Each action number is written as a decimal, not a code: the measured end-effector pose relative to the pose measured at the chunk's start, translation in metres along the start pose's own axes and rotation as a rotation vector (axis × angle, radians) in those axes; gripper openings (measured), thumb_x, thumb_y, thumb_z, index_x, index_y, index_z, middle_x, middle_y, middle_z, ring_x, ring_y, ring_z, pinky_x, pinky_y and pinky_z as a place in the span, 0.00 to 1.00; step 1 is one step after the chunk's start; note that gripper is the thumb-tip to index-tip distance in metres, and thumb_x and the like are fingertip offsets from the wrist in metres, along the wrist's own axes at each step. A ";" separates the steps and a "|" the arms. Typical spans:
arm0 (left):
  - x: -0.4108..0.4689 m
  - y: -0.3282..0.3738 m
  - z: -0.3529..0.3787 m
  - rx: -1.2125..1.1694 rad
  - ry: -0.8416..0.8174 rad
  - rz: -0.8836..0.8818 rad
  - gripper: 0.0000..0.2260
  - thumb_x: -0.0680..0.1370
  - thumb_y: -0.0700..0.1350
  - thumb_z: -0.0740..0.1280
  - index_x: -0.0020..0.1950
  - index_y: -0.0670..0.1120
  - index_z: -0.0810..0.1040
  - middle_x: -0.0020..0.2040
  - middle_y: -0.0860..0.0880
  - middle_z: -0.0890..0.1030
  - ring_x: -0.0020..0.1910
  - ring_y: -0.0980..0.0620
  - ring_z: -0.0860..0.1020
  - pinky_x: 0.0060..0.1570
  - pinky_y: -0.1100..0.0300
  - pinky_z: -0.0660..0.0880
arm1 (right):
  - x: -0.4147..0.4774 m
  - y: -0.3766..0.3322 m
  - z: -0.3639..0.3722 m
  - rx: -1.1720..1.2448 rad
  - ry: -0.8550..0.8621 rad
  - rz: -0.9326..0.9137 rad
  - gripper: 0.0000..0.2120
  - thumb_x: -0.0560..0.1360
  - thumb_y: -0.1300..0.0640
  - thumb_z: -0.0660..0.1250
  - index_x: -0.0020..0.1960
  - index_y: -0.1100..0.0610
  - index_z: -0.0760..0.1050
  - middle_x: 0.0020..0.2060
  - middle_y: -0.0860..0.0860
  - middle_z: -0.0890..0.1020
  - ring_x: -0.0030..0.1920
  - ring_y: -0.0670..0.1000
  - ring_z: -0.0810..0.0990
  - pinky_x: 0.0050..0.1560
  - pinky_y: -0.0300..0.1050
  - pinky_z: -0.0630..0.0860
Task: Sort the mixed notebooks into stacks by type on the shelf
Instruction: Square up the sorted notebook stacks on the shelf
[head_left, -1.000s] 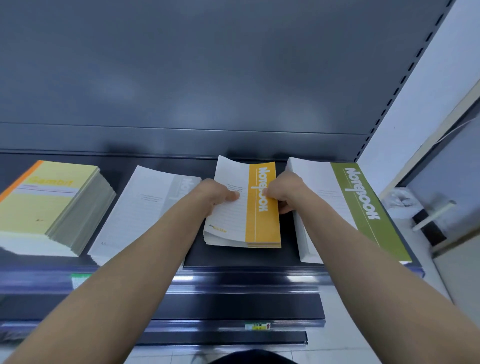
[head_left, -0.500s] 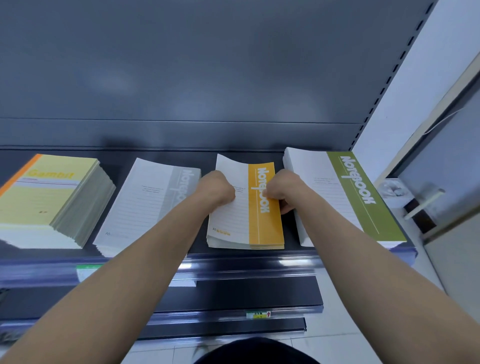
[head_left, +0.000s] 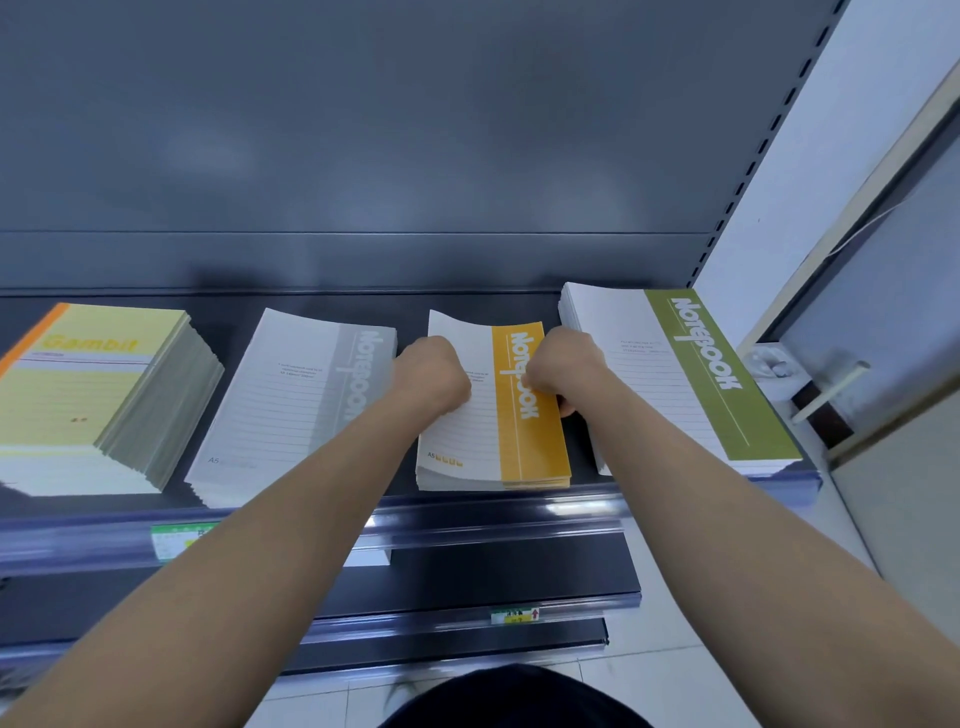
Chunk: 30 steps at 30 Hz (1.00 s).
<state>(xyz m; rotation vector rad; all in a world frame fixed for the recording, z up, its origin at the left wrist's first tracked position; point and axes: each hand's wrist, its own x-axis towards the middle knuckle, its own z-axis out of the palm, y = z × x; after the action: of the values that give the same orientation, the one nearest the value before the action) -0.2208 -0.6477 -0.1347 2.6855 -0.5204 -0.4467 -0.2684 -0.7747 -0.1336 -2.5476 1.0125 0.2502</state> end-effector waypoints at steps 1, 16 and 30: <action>0.001 0.000 0.001 0.003 0.002 0.001 0.07 0.75 0.39 0.68 0.41 0.42 0.70 0.49 0.45 0.77 0.42 0.49 0.73 0.34 0.61 0.68 | 0.000 0.000 0.000 -0.013 0.003 -0.002 0.07 0.76 0.56 0.64 0.50 0.59 0.68 0.44 0.54 0.76 0.48 0.54 0.80 0.51 0.45 0.79; 0.003 -0.001 0.000 -0.015 -0.051 0.000 0.06 0.76 0.41 0.67 0.46 0.42 0.70 0.45 0.47 0.74 0.43 0.49 0.73 0.39 0.60 0.70 | -0.003 0.000 0.001 -0.031 0.021 0.001 0.07 0.76 0.58 0.65 0.48 0.59 0.69 0.43 0.54 0.75 0.41 0.53 0.77 0.43 0.43 0.76; 0.002 -0.005 -0.002 -0.011 -0.087 -0.010 0.05 0.76 0.36 0.63 0.51 0.39 0.74 0.51 0.43 0.78 0.42 0.47 0.75 0.37 0.60 0.72 | -0.009 -0.003 -0.007 0.012 -0.089 0.053 0.12 0.78 0.58 0.62 0.60 0.61 0.71 0.52 0.57 0.78 0.52 0.56 0.80 0.54 0.47 0.77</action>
<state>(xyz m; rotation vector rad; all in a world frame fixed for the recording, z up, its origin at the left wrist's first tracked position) -0.2173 -0.6435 -0.1357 2.6683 -0.5276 -0.5697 -0.2731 -0.7697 -0.1237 -2.4783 1.0449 0.3679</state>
